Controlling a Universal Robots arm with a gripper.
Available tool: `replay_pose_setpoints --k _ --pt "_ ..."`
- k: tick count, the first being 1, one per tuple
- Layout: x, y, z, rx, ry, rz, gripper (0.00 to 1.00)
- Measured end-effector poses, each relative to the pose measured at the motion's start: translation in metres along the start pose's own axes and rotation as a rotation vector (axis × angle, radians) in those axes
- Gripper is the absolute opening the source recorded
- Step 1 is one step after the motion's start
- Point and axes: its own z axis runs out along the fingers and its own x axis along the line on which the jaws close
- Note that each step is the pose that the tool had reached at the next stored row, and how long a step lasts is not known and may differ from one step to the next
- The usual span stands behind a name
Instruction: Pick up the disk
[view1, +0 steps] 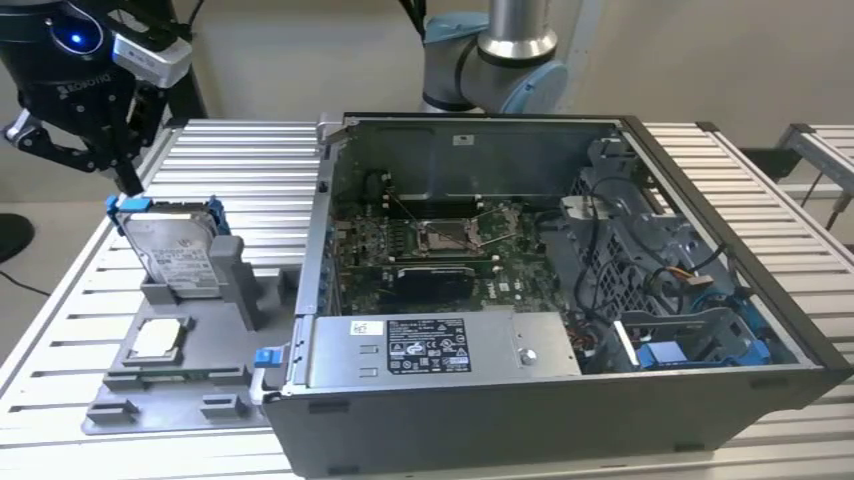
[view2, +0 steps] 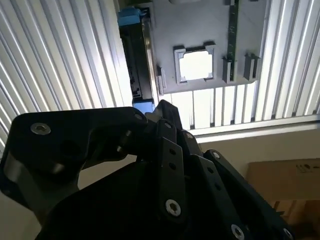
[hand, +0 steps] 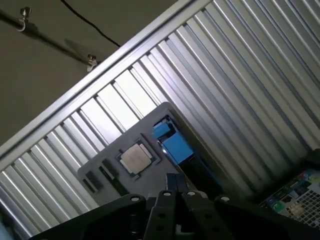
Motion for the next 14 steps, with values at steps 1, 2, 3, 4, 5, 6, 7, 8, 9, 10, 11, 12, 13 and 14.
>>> replay_pose_setpoints --k 1,2,3,4,5,6,7,8,9,10,11,12,13,14 --pt "0.0 0.0 0.0 0.0003 0.0002 -0.019 0.0" --pt "0.0 0.0 0.0 0.0005 0.0004 -0.038 0.0" --pt "0.0 0.0 0.0 0.0007 0.0006 -0.056 0.0" --pt "0.0 0.0 0.0 0.0009 0.0008 -0.072 0.0" --pt "0.0 0.0 0.0 0.0012 0.001 -0.093 0.0" --pt "0.0 0.0 0.0 0.0014 0.0012 -0.111 0.0" --pt "0.0 0.0 0.0 0.0017 0.0014 -0.129 0.0" --pt "0.0 0.0 0.0 0.0019 0.0015 -0.147 0.0" --pt "0.0 0.0 0.0 0.0021 0.0018 -0.166 0.0" --pt "0.0 0.0 0.0 0.0023 0.002 -0.184 0.0" --pt "0.0 0.0 0.0 0.0026 0.0021 -0.201 0.0" --pt "0.0 0.0 0.0 0.0027 0.0022 -0.214 0.0" --pt "0.0 0.0 0.0 0.0028 0.0022 -0.215 0.0" --pt "0.0 0.0 0.0 0.0028 0.0023 -0.216 0.0"
